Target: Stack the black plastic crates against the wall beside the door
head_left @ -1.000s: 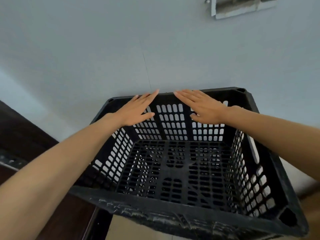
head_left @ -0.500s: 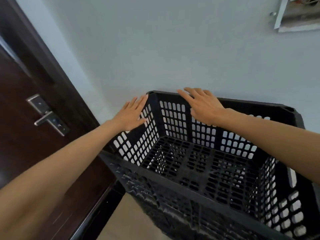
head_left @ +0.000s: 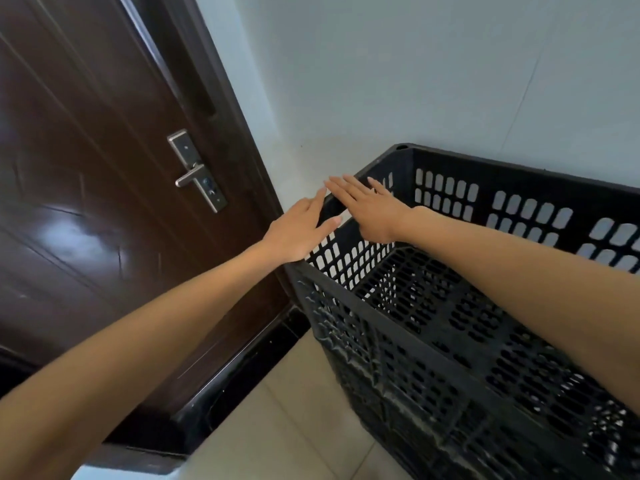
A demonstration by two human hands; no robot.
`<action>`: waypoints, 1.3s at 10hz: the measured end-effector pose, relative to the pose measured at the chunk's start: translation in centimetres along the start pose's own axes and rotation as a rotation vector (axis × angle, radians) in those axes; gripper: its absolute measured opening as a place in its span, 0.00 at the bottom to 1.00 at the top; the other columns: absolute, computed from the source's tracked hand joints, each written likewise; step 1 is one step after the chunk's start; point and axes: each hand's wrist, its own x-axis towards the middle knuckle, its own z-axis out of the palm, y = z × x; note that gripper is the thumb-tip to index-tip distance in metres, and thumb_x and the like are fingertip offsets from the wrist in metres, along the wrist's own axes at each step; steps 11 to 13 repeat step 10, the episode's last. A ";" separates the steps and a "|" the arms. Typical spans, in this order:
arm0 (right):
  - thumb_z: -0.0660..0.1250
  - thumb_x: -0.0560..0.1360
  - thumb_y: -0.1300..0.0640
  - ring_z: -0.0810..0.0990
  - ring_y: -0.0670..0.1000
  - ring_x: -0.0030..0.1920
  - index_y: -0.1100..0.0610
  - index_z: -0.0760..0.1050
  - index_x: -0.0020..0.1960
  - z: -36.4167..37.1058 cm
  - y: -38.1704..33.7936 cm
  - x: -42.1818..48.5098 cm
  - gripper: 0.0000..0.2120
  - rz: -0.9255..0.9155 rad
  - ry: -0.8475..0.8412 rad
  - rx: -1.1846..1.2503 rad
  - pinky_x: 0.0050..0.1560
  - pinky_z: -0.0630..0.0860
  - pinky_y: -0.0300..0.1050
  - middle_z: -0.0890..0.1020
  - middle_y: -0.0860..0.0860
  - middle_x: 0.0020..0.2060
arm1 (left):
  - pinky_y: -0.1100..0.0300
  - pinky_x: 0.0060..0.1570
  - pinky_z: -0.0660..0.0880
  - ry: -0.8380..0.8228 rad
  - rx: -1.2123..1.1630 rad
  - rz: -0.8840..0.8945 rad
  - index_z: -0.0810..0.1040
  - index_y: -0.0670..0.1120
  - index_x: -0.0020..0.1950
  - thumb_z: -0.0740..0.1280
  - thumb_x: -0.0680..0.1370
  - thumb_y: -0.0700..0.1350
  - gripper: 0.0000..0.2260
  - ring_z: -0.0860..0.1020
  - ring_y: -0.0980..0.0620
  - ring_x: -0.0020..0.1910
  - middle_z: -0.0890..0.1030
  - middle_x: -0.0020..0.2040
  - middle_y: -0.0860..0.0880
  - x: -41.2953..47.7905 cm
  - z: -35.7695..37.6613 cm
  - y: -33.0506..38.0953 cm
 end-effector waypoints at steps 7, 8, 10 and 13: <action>0.59 0.79 0.60 0.47 0.56 0.78 0.48 0.36 0.79 -4.4 -5.4 -4.4 0.39 0.382 -0.136 0.023 0.75 0.55 0.56 0.40 0.48 0.78 | 0.43 0.77 0.51 0.073 0.111 0.253 0.43 0.46 0.82 0.52 0.83 0.61 0.34 0.48 0.37 0.80 0.47 0.82 0.44 0.4 0.0 -0.1; 0.59 0.80 0.54 0.62 0.56 0.75 0.49 0.47 0.79 -6.6 -6.0 -6.9 0.32 0.500 -0.085 0.047 0.70 0.67 0.56 0.54 0.52 0.78 | 0.45 0.77 0.52 0.093 0.144 0.398 0.44 0.48 0.82 0.52 0.83 0.60 0.32 0.49 0.40 0.80 0.50 0.82 0.47 0.4 -1.2 0.6; 0.57 0.81 0.48 0.75 0.56 0.64 0.53 0.55 0.76 -9.0 -9.6 -10.7 0.26 0.703 0.021 0.036 0.60 0.74 0.54 0.74 0.55 0.68 | 0.45 0.74 0.62 0.138 0.031 0.606 0.50 0.49 0.82 0.55 0.84 0.56 0.30 0.58 0.45 0.79 0.61 0.80 0.48 -0.8 -3.1 1.2; 0.57 0.81 0.48 0.75 0.56 0.64 0.53 0.55 0.76 -9.0 -9.6 -10.7 0.26 0.703 0.021 0.036 0.60 0.74 0.54 0.74 0.55 0.68 | 0.45 0.74 0.62 0.138 0.031 0.606 0.50 0.49 0.82 0.55 0.84 0.56 0.30 0.58 0.45 0.79 0.61 0.80 0.48 -0.8 -3.1 1.2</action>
